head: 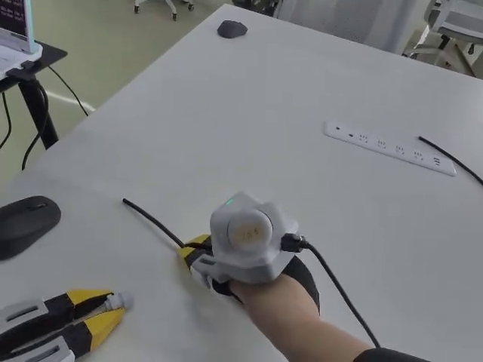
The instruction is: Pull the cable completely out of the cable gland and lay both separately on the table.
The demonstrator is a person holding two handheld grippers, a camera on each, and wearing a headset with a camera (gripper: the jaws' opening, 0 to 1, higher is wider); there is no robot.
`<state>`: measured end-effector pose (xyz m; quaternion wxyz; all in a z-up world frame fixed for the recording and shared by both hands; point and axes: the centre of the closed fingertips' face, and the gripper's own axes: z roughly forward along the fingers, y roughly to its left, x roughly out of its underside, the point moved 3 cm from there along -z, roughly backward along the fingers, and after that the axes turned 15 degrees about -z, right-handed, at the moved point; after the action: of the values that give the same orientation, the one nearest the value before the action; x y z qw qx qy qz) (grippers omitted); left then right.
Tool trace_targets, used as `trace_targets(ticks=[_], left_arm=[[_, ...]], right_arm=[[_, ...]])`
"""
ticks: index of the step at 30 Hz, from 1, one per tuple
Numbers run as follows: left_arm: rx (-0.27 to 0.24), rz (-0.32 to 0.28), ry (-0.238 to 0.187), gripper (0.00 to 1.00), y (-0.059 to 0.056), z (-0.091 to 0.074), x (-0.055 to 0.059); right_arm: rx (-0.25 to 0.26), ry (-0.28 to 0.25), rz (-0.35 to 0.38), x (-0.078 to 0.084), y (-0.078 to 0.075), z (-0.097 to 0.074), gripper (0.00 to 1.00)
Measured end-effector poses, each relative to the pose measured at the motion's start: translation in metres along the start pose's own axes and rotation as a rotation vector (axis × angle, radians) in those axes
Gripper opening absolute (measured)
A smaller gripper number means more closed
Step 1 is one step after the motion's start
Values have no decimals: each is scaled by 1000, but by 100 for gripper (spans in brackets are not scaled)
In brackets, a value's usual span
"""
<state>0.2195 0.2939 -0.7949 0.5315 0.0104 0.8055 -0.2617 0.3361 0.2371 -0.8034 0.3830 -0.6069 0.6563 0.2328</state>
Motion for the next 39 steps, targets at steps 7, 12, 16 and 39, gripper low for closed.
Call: trace_targets(ticks=[7,12,16,39], left_arm=[[-12,-16,-42,16,2,1,-1],[-13,-36,-72,25,1,0,-2],[-51,-34,-92,34,8,-2,-6],[48,-40,-136,100,-17,10,-41]], right_arm=[[19,-1,-93,-1,1,1,0],[15,-13,-89,-2,2,2,19],[21,-16,-93,-2,1,3,28],[34,-201,128,-27,-14,-32,99]])
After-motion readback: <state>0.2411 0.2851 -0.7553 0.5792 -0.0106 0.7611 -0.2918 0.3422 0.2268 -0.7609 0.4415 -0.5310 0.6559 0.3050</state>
